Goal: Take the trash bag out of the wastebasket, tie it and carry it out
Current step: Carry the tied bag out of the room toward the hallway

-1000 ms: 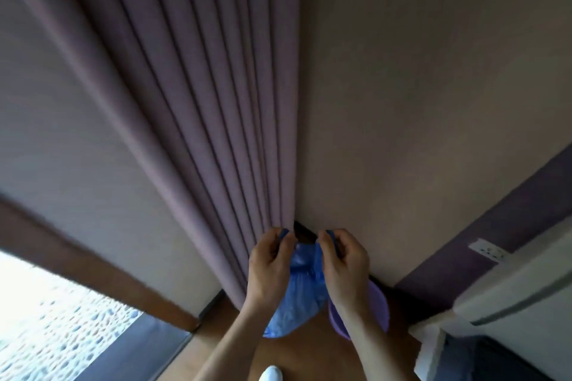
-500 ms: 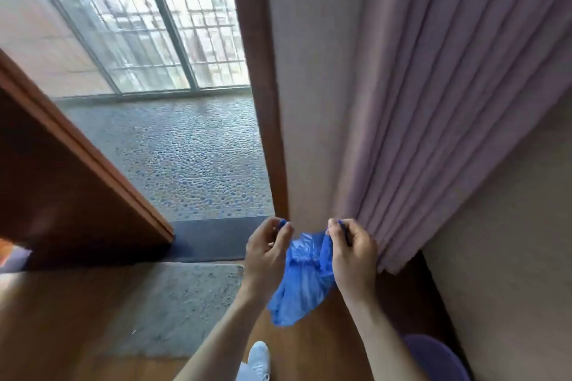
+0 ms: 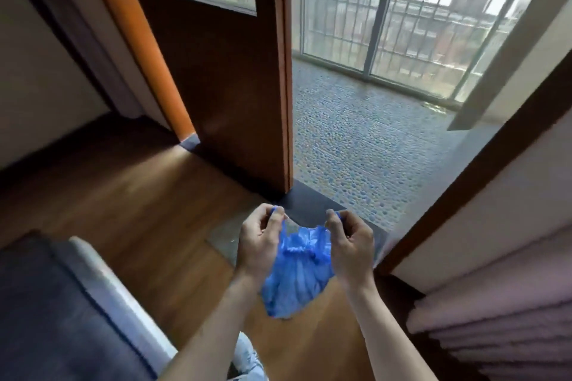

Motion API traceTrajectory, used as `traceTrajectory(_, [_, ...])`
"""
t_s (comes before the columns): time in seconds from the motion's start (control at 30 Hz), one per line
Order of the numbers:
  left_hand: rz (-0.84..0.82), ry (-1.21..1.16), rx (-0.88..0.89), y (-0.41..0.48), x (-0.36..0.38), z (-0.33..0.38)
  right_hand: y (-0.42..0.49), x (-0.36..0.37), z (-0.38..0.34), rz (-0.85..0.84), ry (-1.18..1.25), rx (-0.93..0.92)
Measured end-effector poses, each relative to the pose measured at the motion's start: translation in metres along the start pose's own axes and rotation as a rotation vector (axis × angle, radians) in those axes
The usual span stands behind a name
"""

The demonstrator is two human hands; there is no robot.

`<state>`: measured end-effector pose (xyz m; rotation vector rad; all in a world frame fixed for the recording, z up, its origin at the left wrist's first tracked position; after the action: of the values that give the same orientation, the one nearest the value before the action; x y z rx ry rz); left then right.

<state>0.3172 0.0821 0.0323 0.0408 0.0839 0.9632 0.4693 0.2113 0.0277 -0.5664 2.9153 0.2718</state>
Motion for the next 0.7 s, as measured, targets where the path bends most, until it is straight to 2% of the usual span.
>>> traceTrajectory(0.27, [0.224,-0.029,-0.045,0.072,-0.166,-0.027,0.012,0.192,-0.044,-0.262,-0.04,-0.08])
traceTrajectory(0.4, [0.318,-0.056,-0.053,0.106,-0.245,-0.038,0.022,0.282,-0.061,-0.335,-0.015,-0.101])
traceTrajectory(0.7, [0.554,-0.098,-0.08,0.15,-0.378,-0.054,0.024,0.453,-0.086,-0.526,0.031,-0.084])
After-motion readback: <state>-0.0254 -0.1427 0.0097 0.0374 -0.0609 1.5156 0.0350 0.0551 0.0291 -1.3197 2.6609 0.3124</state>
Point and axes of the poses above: each hand's wrist, its own y-axis towards the middle knuckle, its own x-axis out of the palm, z = x × y, the point moved 9 cm from there along y, towards the middle knuckle, and after that the axes turned 2 degrees about -y, right-handed, at the moved point
